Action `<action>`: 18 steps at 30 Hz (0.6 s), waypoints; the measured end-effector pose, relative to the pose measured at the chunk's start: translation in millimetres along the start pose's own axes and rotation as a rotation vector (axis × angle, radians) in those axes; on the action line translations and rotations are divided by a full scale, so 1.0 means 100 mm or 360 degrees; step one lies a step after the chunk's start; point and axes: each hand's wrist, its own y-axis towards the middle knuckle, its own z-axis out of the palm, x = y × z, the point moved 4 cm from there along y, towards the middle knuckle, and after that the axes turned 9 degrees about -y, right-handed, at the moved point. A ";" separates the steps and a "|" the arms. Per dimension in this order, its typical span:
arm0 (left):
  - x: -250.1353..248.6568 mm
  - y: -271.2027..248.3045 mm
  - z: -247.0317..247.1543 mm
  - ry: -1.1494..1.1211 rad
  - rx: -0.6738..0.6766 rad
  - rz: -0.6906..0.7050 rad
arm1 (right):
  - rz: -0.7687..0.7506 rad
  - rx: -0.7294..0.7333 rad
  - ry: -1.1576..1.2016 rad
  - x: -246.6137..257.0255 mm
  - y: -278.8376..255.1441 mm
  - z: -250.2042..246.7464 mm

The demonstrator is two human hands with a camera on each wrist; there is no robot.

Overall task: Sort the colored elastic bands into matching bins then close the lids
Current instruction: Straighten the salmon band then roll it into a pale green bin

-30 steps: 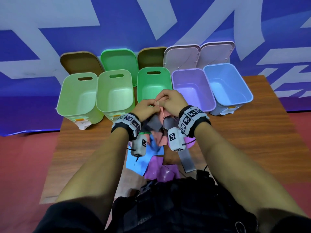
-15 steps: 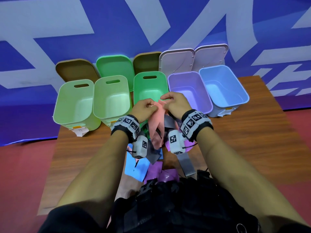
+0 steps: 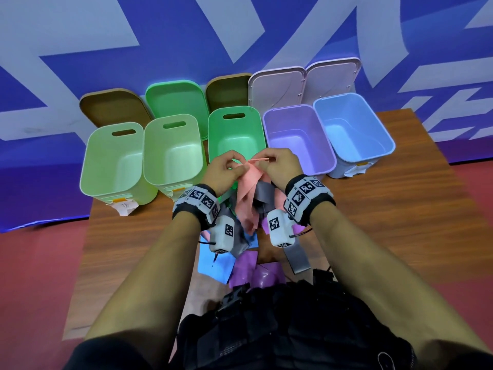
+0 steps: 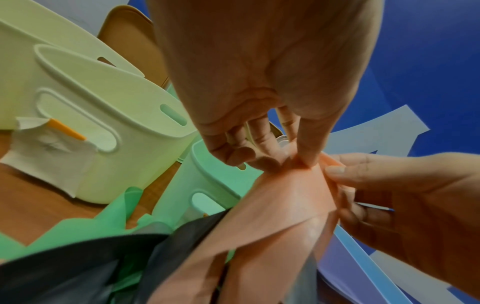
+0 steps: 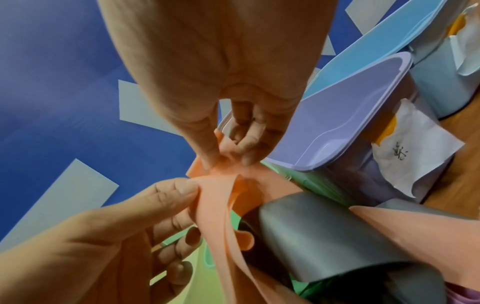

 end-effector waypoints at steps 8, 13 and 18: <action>-0.10 0.00 -0.01 -0.0122 0.0021 0.0073 | -0.0003 -0.0072 0.0073 0.09 0.04 -0.06; -0.17 -0.01 0.00 -0.0151 0.0023 0.0088 | -0.0037 -0.0097 0.0049 0.09 0.01 -0.06; -0.15 -0.01 -0.02 -0.0173 0.0040 0.0103 | 0.0032 -0.0064 0.0028 0.07 -0.02 -0.03</action>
